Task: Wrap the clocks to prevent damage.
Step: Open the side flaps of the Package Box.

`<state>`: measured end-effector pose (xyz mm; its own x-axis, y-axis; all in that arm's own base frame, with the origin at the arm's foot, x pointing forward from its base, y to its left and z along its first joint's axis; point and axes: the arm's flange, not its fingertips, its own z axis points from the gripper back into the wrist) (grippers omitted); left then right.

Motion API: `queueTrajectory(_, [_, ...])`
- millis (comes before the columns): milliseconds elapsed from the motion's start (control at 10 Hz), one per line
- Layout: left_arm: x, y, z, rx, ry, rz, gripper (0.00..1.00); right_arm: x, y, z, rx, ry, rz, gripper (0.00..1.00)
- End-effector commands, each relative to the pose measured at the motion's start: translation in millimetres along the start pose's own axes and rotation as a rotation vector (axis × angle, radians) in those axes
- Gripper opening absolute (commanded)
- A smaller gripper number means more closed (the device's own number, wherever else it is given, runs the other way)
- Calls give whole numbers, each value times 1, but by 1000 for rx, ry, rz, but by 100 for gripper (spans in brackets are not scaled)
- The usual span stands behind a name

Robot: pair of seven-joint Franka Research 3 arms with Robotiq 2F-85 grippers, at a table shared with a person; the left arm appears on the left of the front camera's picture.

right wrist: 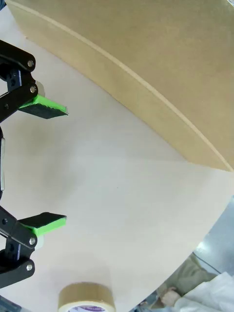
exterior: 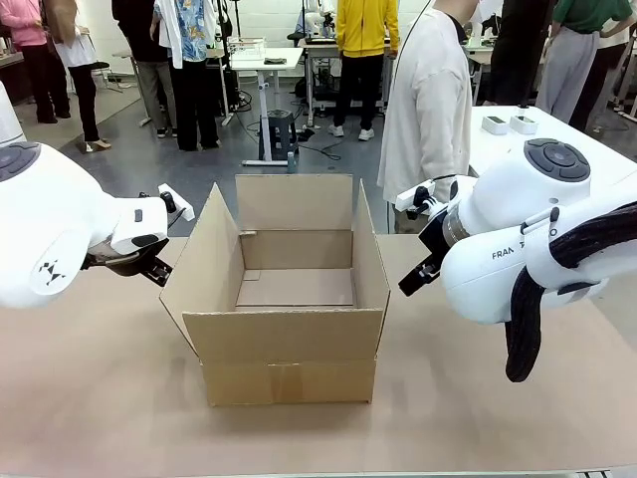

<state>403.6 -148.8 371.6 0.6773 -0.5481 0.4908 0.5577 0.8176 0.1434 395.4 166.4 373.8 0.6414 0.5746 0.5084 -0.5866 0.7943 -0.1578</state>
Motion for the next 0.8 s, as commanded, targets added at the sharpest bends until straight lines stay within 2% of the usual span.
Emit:
queueTrajectory(0, [0,0,0,0,0,0,100,0,0,0,0,-2,0,100])
queueTrajectory(300, [0,0,0,0,0,0,100,0,0,0,0,0,0,100])
queueTrajectory(400, [16,1,40,3,-12,-84,100,17,-4,23,-6,-50,39,100])
queueTrajectory(500, [31,5,84,61,1,-109,100,30,-1,57,-29,-58,79,100])
queueTrajectory(600, [48,10,130,61,35,-140,100,45,2,100,-37,-37,106,100])
queueTrajectory(700, [70,16,172,84,72,-144,100,62,8,146,-40,-42,69,100])
